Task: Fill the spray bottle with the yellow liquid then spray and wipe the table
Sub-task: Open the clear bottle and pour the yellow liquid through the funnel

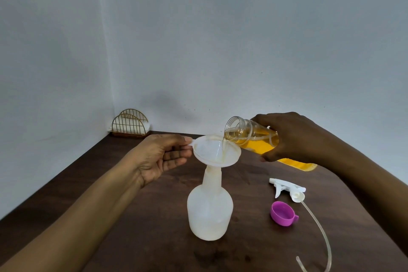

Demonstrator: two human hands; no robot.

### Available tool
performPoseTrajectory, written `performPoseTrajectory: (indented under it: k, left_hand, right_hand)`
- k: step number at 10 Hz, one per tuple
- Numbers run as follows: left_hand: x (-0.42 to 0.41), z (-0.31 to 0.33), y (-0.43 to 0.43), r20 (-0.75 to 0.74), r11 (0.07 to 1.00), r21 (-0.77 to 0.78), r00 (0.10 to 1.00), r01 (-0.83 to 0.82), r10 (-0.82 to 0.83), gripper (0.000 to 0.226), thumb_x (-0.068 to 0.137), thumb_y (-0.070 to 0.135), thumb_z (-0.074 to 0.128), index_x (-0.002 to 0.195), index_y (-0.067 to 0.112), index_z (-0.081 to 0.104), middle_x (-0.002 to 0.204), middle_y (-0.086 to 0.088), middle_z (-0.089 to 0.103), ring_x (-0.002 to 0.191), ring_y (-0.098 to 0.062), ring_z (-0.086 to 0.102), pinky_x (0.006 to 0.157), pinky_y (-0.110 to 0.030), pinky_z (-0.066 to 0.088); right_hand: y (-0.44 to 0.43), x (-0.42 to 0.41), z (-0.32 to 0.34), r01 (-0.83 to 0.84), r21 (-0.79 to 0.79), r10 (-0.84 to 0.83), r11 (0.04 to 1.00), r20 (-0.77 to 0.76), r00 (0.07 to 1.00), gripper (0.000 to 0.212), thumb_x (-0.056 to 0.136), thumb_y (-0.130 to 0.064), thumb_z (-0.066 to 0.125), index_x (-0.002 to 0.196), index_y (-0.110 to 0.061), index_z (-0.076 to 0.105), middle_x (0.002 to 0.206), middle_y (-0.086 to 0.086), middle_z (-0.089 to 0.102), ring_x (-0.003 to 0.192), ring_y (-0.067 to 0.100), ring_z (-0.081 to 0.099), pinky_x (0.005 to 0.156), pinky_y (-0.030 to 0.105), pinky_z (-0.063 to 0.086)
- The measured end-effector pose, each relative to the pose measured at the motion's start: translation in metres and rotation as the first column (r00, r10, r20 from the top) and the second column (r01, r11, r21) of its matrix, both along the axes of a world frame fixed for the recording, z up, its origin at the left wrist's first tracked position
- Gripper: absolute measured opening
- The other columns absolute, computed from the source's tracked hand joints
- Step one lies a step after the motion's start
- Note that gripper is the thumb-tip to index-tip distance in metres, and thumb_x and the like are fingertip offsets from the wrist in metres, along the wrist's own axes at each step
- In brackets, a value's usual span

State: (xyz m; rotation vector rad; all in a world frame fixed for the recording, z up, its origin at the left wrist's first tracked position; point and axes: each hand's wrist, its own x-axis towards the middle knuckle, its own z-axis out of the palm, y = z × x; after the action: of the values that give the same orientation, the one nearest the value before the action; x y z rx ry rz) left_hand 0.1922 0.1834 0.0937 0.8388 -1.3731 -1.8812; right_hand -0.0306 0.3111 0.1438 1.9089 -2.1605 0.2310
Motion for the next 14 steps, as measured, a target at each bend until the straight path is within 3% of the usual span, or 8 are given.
performPoseTrajectory:
  k: [14]
  left_hand:
    - [-0.0007, 0.0002, 0.0000, -0.004, 1.000, 0.000, 1.000, -0.007, 0.007, 0.005, 0.081, 0.007, 0.065, 0.082, 0.003, 0.069, 0.057, -0.004, 0.069, 0.046, -0.007, 0.065, 0.042, -0.017, 0.052]
  right_hand:
    - [-0.0016, -0.0006, 0.0017, 0.005, 0.016, -0.004, 1.000, -0.036, 0.999, 0.071, 0.067, -0.041, 0.077, 0.130, -0.033, 0.045, 0.116, -0.010, 0.060, 0.106, 0.016, 0.054, 0.082, 0.032, 0.047]
